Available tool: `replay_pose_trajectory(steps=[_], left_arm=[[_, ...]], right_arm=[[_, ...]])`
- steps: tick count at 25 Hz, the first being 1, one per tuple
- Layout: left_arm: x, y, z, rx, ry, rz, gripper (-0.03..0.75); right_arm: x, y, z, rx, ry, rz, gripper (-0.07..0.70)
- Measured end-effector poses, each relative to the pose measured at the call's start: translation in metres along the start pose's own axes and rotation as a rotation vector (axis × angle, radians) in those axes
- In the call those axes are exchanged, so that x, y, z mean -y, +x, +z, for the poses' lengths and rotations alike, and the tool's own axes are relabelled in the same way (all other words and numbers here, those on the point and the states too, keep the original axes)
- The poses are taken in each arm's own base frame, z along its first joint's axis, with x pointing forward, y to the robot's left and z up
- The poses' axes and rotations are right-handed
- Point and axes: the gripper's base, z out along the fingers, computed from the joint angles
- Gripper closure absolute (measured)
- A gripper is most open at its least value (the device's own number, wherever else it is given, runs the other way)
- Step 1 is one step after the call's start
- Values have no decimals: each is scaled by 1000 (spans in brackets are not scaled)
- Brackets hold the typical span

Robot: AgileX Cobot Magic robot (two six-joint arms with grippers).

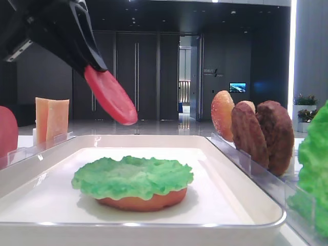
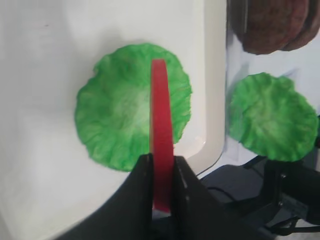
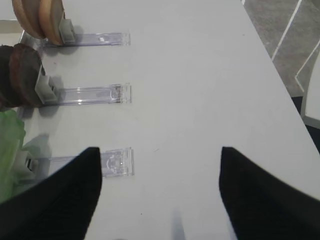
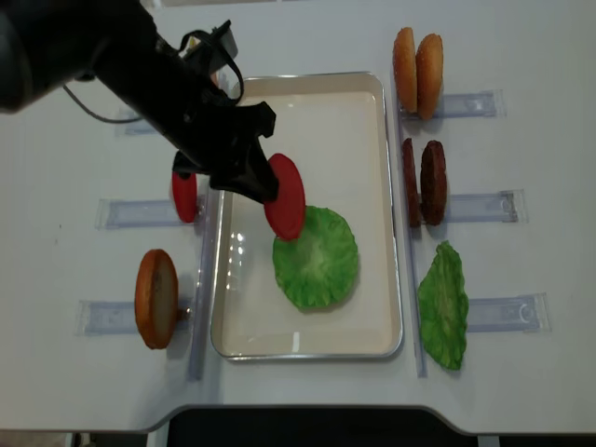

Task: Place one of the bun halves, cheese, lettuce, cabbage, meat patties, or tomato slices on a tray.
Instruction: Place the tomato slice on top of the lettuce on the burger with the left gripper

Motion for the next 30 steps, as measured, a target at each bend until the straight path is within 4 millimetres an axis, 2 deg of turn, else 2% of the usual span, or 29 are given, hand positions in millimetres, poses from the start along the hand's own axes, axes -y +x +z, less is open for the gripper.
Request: replay_pose_trajectory(steps=[7,11,16,30], left_arm=[[-10,12,21,34,92,-12,650],[-5,17,27,44,140,12,650],[-1,16,39,33,175,26,650],[-11,14,60,-18,165,-10,651]], right_arm=[[0,0,0,0,0,0,155],[0,0,0,0,0,0,155],[0,0,0,0,0,0,155],[0,0,0,0,0,0,155]])
